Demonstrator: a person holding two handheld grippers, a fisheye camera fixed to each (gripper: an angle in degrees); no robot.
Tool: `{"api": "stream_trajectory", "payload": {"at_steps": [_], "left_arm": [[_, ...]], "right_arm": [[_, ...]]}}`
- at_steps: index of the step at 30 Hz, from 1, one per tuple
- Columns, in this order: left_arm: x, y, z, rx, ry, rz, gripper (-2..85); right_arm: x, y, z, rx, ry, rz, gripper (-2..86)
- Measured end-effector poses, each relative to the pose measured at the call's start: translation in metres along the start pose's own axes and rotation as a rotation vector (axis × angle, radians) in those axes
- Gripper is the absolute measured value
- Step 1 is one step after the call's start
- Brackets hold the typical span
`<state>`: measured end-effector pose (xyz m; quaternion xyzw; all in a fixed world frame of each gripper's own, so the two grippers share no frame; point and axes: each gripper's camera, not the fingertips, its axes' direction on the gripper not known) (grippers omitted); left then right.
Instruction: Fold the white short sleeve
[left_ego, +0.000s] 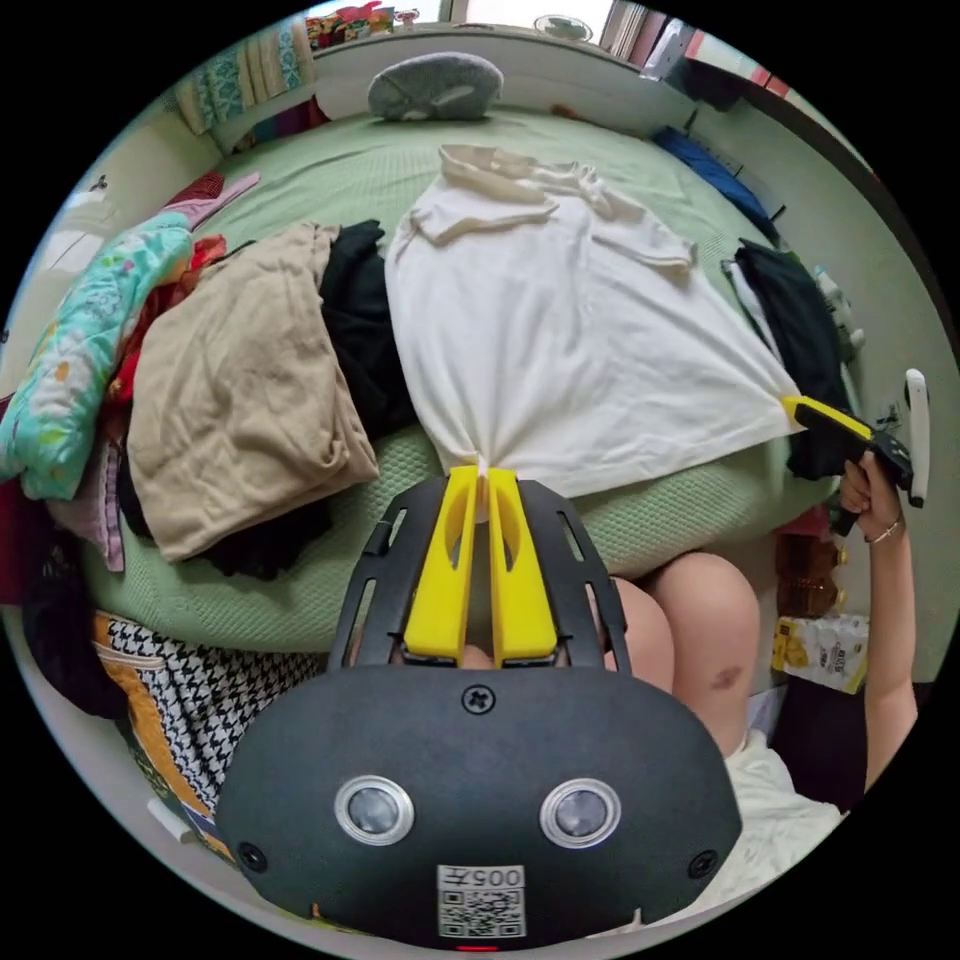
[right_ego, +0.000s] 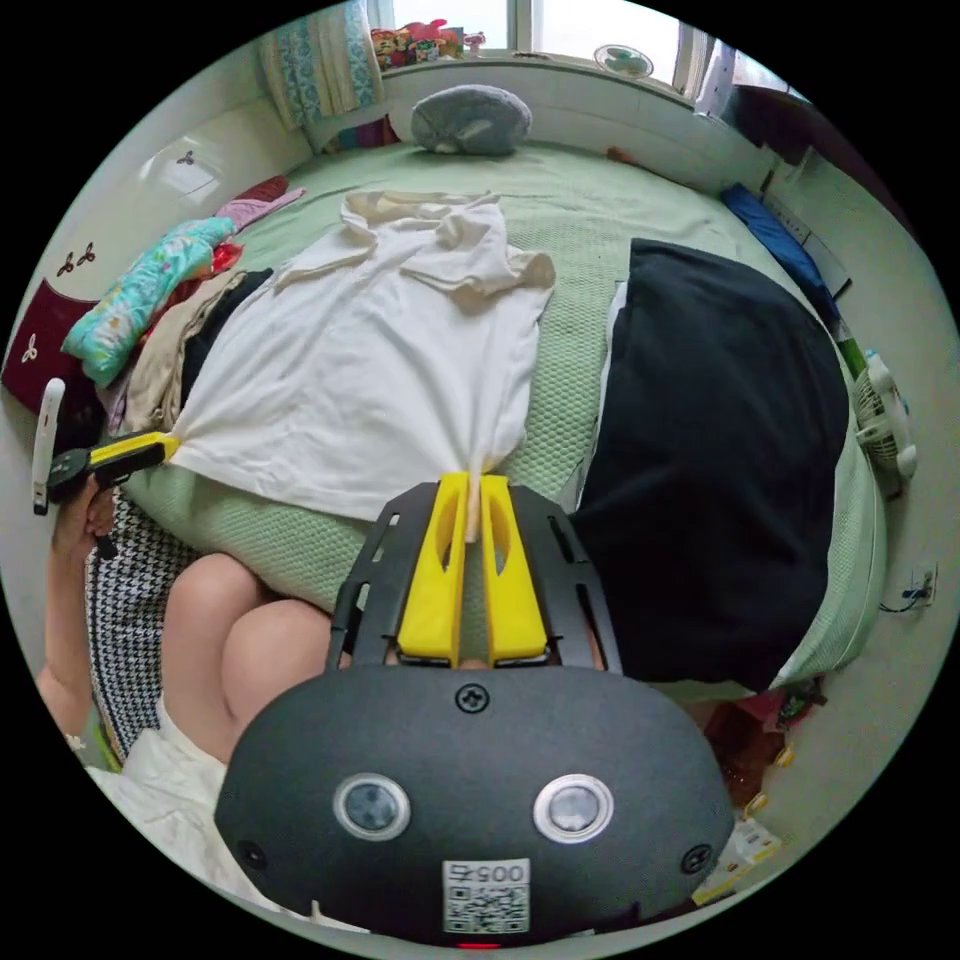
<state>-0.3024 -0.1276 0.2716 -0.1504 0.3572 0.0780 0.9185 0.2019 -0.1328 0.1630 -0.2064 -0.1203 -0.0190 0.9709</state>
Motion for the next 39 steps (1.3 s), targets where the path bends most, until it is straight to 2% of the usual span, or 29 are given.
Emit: {"api": "stream_trajectory", "payload": {"at_steps": [6, 11, 14, 16, 21, 26, 31, 39], "left_arm": [[0.004, 0.061, -0.064, 0.007, 0.099, 0.059, 1.7], [0.018, 0.123, -0.036, -0.14, 0.2, 0.07, 2.5], [0.02, 0.14, -0.003, -0.237, 0.143, -0.012, 3.5], [0.019, 0.141, -0.003, -0.22, 0.086, -0.042, 3.7], [0.041, 0.1, -0.035, -0.02, 0.015, 0.017, 5.1], [0.105, 0.017, -0.024, 0.098, 0.005, 0.22, 10.6], [0.15, -0.054, 0.015, 0.111, -0.013, 0.307, 12.8], [0.165, -0.116, 0.075, 0.021, -0.003, 0.277, 12.5]], "right_arm": [[-0.003, 0.059, -0.071, -0.013, -0.079, -0.035, -1.2], [-0.014, 0.127, -0.063, -0.134, -0.11, -0.06, -1.1], [-0.016, 0.147, -0.032, -0.238, -0.053, -0.025, -0.4], [-0.017, 0.151, -0.026, -0.256, 0.021, -0.029, 0.8], [-0.024, 0.117, -0.048, -0.114, 0.077, -0.067, 4.7], [-0.07, 0.042, -0.03, 0.035, 0.065, -0.217, 7.1], [-0.098, -0.024, 0.024, 0.014, 0.049, -0.28, 7.7], [-0.105, -0.076, 0.09, -0.08, 0.042, -0.29, 7.2]]}}
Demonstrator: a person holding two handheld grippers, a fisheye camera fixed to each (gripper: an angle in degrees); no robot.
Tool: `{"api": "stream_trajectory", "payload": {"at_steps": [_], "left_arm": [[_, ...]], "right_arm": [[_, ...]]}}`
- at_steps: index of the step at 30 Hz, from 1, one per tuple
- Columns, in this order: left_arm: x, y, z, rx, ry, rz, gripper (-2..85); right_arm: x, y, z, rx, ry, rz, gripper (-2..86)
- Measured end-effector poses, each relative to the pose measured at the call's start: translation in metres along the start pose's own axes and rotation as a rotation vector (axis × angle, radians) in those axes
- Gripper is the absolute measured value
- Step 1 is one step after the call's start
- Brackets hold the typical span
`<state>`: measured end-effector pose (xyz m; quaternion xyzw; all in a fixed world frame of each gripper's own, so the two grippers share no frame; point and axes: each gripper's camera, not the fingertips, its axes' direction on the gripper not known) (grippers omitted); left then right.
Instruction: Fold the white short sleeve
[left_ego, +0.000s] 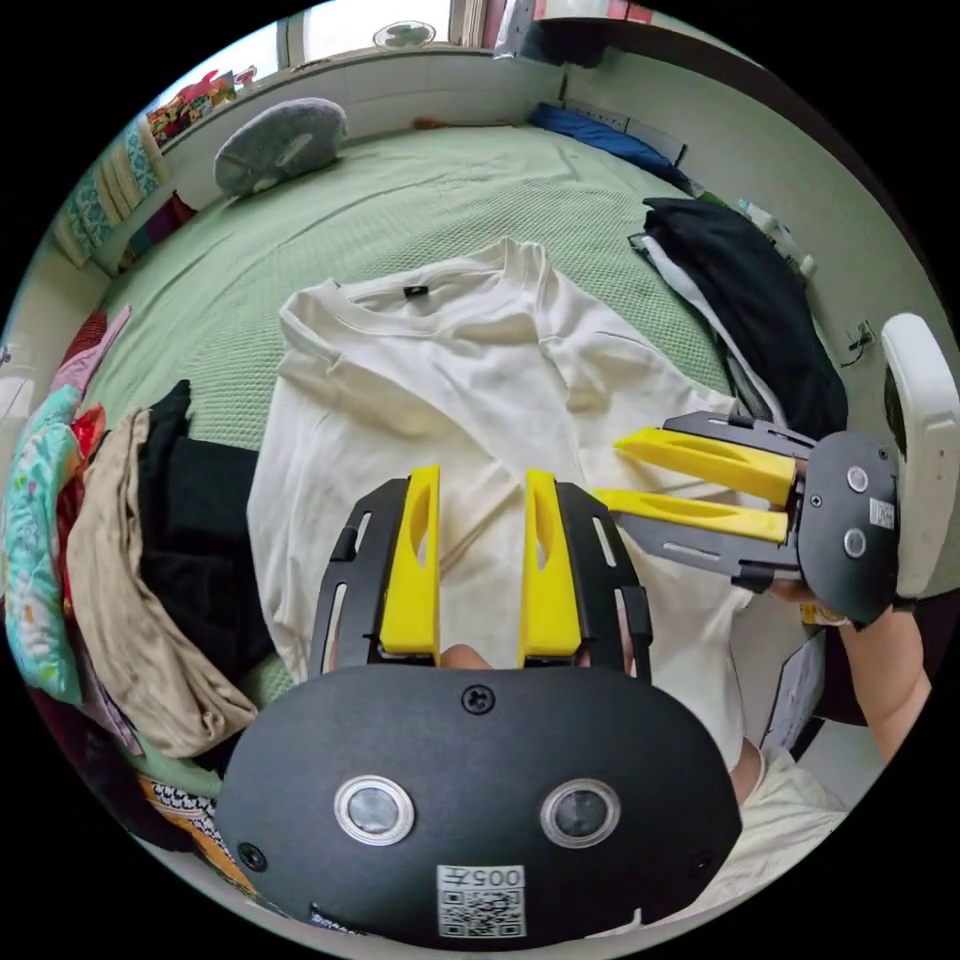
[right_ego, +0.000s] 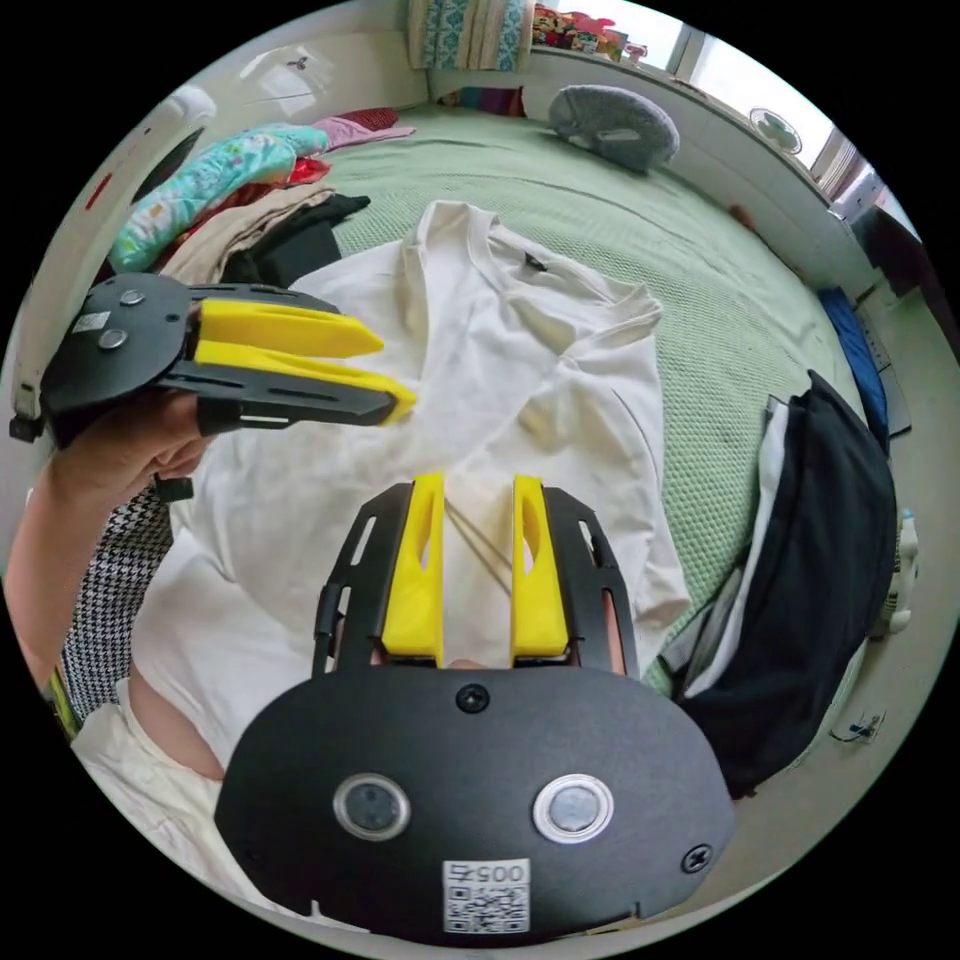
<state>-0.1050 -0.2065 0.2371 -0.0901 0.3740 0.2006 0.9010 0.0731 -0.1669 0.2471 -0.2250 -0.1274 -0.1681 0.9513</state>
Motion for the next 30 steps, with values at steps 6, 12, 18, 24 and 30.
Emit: {"api": "stream_trajectory", "payload": {"at_steps": [6, 12, 18, 24, 30], "left_arm": [[0.0, -0.011, 0.006, 0.012, -0.032, 0.015, 10.0], [-0.018, -0.03, 0.0, -0.006, 0.016, -0.029, 4.8], [-0.061, -0.046, -0.051, 0.085, 0.02, -0.1, 3.0], [-0.143, -0.049, -0.09, 0.093, -0.194, -0.275, 2.8], [-0.207, -0.046, -0.087, 0.106, -0.128, -0.446, 4.3]], "right_arm": [[0.002, 0.0, 0.008, 0.026, 0.019, -0.018, 4.5], [0.035, -0.005, -0.002, 0.031, -0.041, 0.055, -1.1], [0.092, -0.008, -0.06, 0.133, -0.001, 0.149, -1.2], [0.178, 0.001, -0.106, 0.154, 0.177, 0.323, -1.3], [0.229, 0.015, -0.093, 0.124, 0.124, 0.503, -0.3]]}}
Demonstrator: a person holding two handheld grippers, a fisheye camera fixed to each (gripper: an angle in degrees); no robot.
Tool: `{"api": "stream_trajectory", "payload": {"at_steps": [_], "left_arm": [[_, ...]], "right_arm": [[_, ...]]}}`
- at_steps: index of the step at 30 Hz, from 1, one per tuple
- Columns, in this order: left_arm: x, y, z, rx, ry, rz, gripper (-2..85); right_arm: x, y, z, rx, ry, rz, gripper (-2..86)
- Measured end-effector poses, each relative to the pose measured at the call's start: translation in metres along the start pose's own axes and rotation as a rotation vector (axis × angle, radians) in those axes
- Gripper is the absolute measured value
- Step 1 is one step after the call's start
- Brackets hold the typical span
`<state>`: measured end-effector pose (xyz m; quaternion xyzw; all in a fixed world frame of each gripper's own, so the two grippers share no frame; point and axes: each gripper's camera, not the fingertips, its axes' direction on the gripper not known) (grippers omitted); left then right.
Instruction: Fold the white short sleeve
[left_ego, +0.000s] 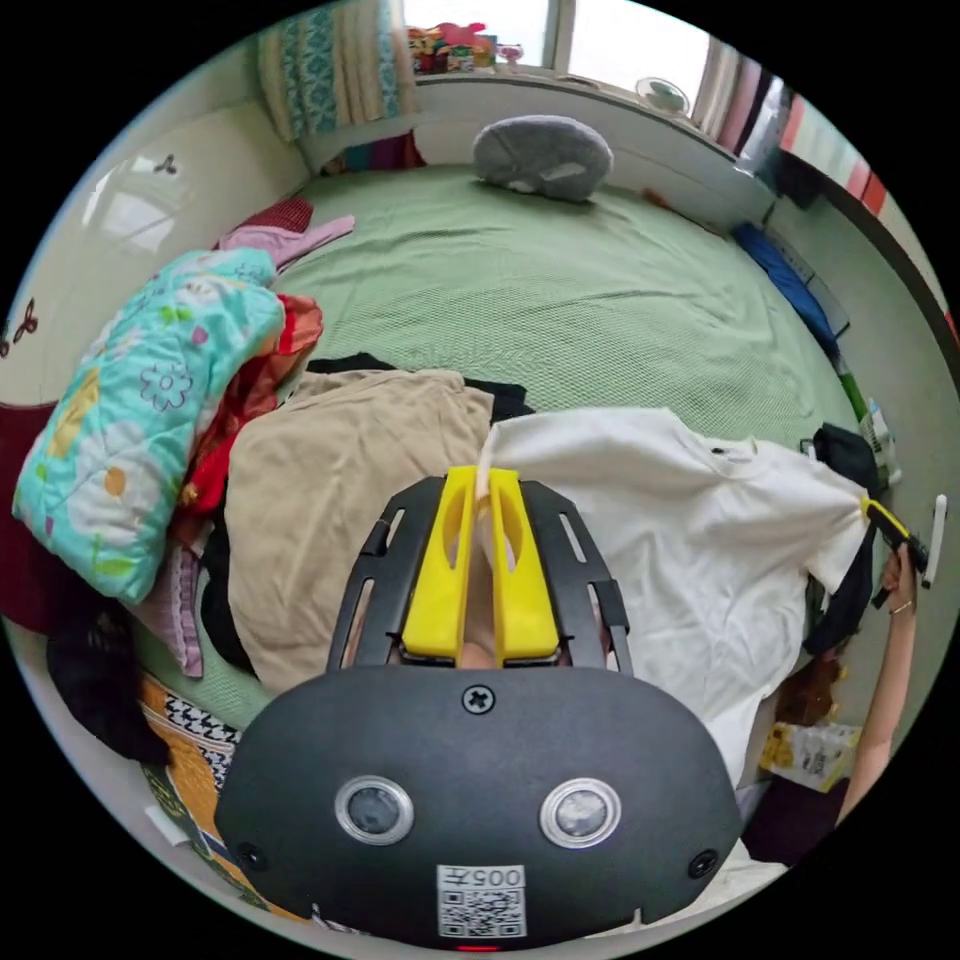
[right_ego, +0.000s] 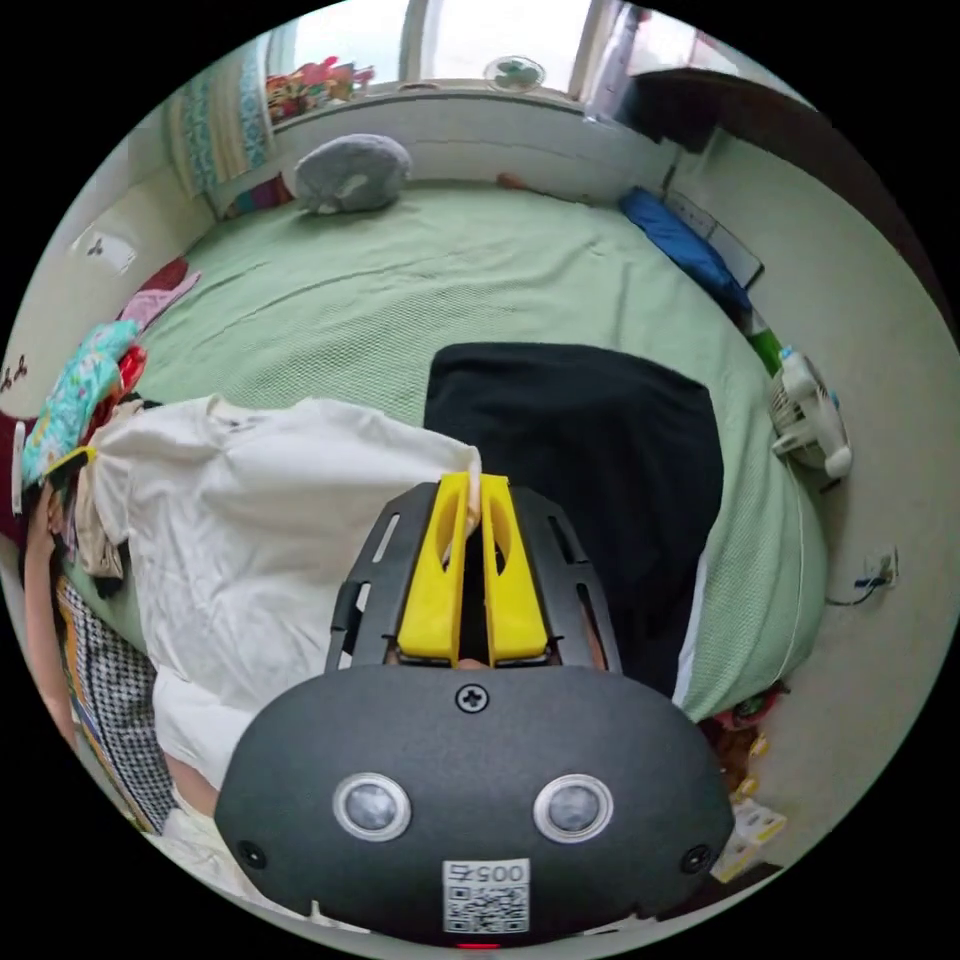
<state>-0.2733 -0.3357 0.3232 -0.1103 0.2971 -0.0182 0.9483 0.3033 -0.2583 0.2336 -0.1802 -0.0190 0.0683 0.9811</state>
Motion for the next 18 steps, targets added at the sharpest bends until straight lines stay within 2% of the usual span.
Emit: {"api": "stream_trajectory", "payload": {"at_steps": [6, 12, 15, 18], "left_arm": [[0.005, -0.015, -0.012, 0.059, -0.105, 0.009, 7.0], [0.063, -0.047, 0.009, 0.031, 0.027, 0.253, 9.7], [0.104, -0.069, 0.044, -0.037, 0.071, 0.345, 11.8], [0.135, -0.087, 0.082, -0.115, 0.027, 0.382, 12.5]], "right_arm": [[0.001, -0.005, -0.018, 0.052, -0.01, 0.032, 7.6], [-0.07, -0.033, -0.03, 0.084, -0.153, -0.245, 9.7], [-0.122, -0.054, 0.007, 0.022, -0.135, -0.381, 10.6], [-0.155, -0.074, 0.057, -0.084, -0.115, -0.446, 10.7]]}}
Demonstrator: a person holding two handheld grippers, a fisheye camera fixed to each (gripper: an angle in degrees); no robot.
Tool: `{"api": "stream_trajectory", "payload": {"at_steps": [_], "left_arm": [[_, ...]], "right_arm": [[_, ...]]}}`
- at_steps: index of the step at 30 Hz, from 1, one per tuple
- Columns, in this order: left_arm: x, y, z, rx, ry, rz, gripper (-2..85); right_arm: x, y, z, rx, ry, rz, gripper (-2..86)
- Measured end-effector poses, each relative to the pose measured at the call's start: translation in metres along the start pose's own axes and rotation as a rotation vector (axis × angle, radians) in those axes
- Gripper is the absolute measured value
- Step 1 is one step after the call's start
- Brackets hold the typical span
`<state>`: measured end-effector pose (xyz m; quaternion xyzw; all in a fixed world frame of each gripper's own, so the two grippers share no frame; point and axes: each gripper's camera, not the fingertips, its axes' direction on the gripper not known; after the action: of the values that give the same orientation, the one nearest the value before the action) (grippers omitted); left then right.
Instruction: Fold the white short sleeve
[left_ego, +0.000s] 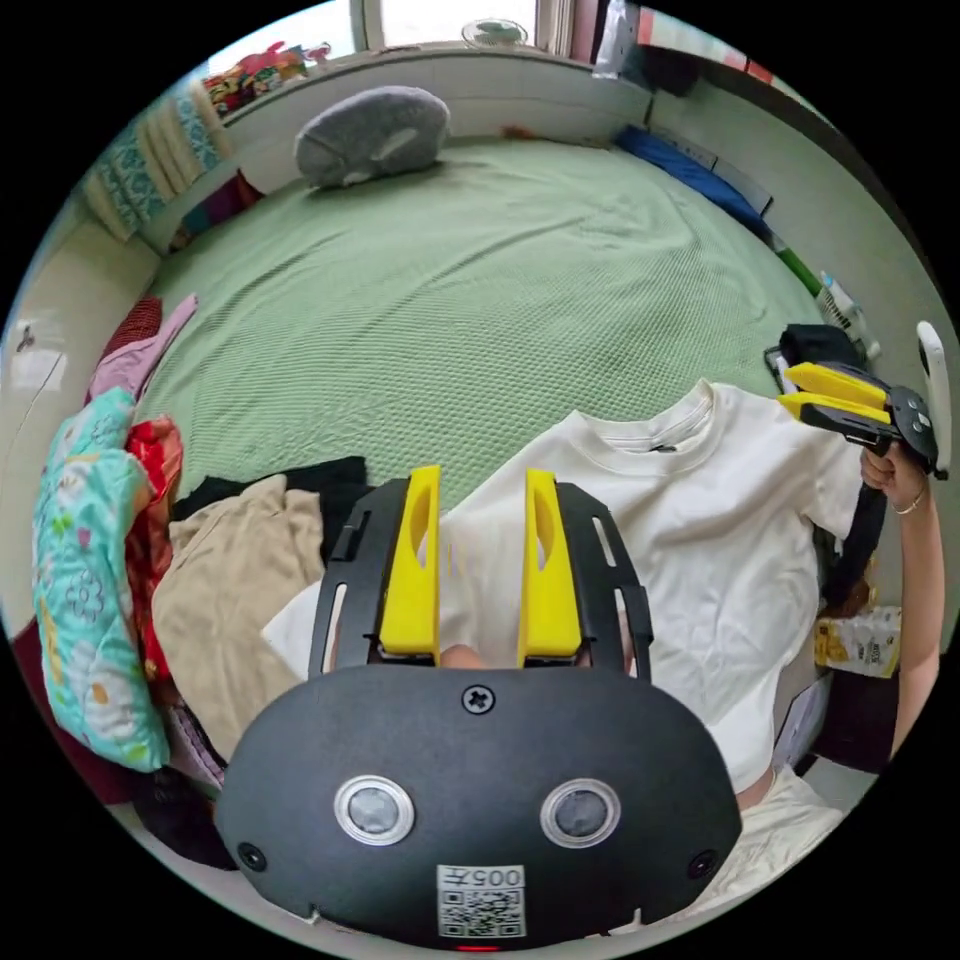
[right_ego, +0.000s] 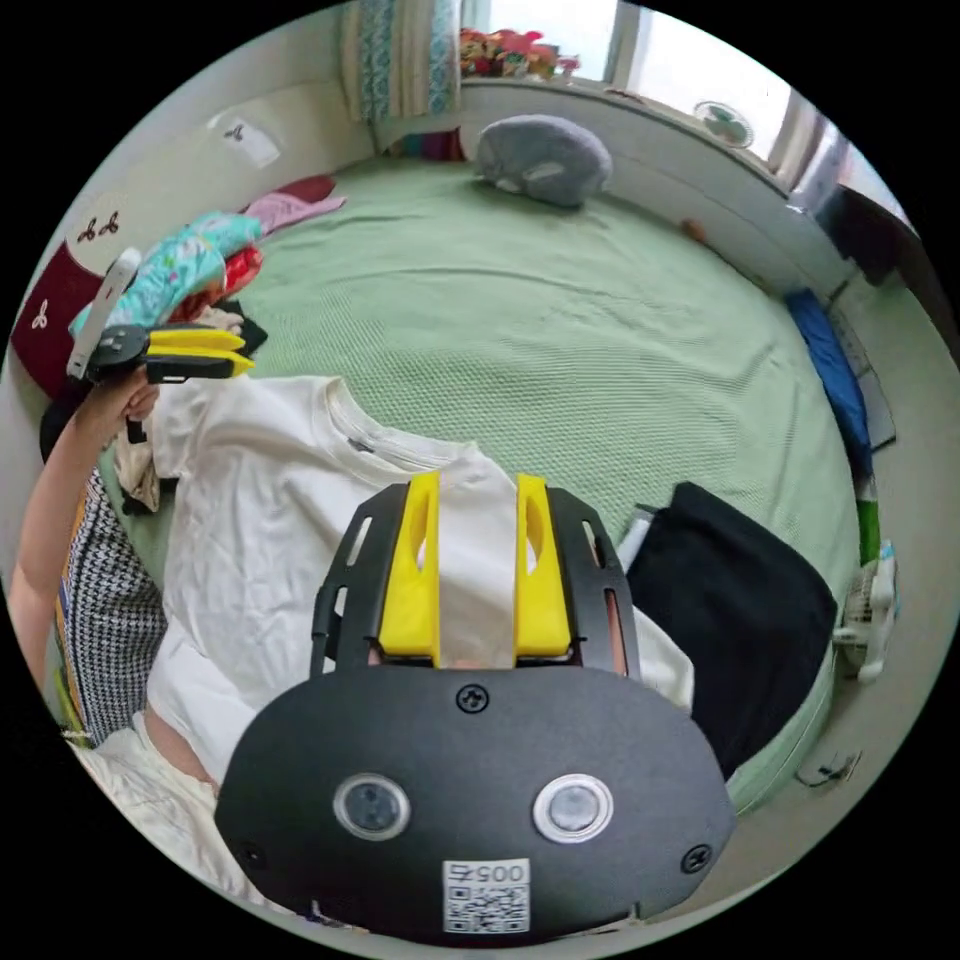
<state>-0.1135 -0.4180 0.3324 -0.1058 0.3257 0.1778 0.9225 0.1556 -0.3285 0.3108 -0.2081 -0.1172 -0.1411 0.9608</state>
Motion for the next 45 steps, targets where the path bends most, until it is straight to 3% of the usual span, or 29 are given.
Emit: {"api": "stream_trajectory", "payload": {"at_steps": [4, 14, 21, 27, 32, 35, 41, 45], "left_arm": [[0.011, -0.016, 0.036, -0.085, -0.011, 0.044, 12.2], [0.027, -0.001, 0.033, 0.0, -0.121, 0.08, 2.9], [0.007, -0.039, 0.012, 0.071, -0.23, -0.016, 2.2], [-0.015, -0.025, 0.035, -0.005, -0.237, -0.145, 5.4], [-0.029, 0.046, -0.011, 0.167, -0.16, -0.131, 5.7], [-0.018, 0.112, -0.038, 0.207, -0.142, -0.073, 6.0], [0.015, 0.257, -0.03, 0.102, 0.044, -0.093, 7.2], [0.026, 0.323, 0.001, -0.005, 0.03, -0.148, 8.7]], "right_arm": [[-0.001, -0.018, 0.055, -0.144, 0.016, -0.011, 10.0], [-0.03, -0.005, 0.045, 0.046, 0.111, -0.053, -0.7], [-0.016, -0.066, 0.028, 0.11, 0.138, 0.039, -0.9], [-0.014, -0.076, 0.055, 0.002, 0.17, 0.169, 3.8], [-0.028, -0.005, 0.005, 0.132, 0.171, 0.097, 4.2], [-0.042, 0.06, -0.032, 0.117, 0.16, 0.064, 6.3], [-0.081, 0.199, -0.059, 0.026, 0.155, 0.145, 7.5], [-0.108, 0.259, -0.061, 0.011, 0.191, 0.198, 8.0]]}}
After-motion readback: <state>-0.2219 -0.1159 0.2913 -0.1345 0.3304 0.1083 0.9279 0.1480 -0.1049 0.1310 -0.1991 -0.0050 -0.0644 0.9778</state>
